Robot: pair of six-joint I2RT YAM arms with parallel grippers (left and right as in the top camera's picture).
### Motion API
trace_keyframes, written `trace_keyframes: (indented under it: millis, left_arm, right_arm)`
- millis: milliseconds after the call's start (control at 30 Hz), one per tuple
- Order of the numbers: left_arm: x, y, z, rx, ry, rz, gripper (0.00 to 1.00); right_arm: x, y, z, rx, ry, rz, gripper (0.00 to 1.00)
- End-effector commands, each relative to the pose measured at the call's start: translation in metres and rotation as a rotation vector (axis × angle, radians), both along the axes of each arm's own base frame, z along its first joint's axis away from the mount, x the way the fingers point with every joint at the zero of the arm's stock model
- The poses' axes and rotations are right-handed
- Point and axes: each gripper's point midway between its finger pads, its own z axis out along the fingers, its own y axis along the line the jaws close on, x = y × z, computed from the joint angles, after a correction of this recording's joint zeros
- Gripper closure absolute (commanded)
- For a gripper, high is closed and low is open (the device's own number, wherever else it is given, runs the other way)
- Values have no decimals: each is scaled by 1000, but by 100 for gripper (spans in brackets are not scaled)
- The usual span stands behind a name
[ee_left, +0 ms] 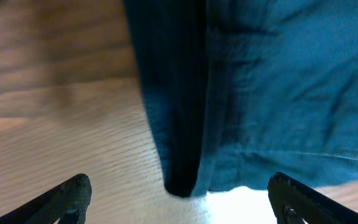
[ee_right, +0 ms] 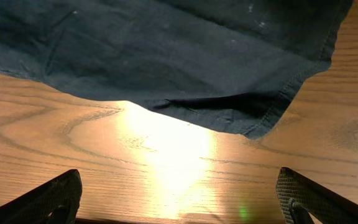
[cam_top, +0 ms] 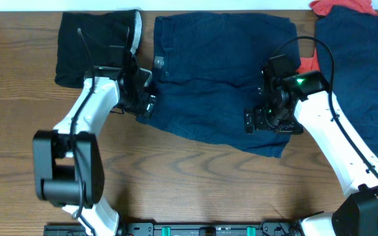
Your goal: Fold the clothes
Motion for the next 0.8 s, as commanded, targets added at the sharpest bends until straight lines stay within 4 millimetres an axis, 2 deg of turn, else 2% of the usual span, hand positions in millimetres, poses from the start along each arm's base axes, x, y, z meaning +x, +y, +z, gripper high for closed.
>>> trace_keyframes:
  millis: [0,200,300,333,367,433,767]
  left_arm:
    - [-10,-6,-21,-28,70,-36,10]
    - [-18,-19,-27,-103,119,-38,15]
    - [-19,-19,-28,-105,126,-22,29]
    - [-19,-19,-28,-106,128,-12,41]
    - [-19,-19,-28,-106,131,1,47]
    - [-20,-19,-29,-107,140,15,53]
    - [-31,-17,-39,-102,183,24,53]
  right_arm:
    - [-3,2,-1,-7,-1,-8,3]
    - [-5,2,-1,-9,7,-9,4]
    - [-7,1,-3,-12,14,-18,4]
    - [-8,1,-3,-13,18,-23,5]
    - [-8,1,-5,-14,21,-23,5]
    - [-9,0,-6,-14,24,-24,5]
    - [-10,0,-9,-13,25,-23,5]
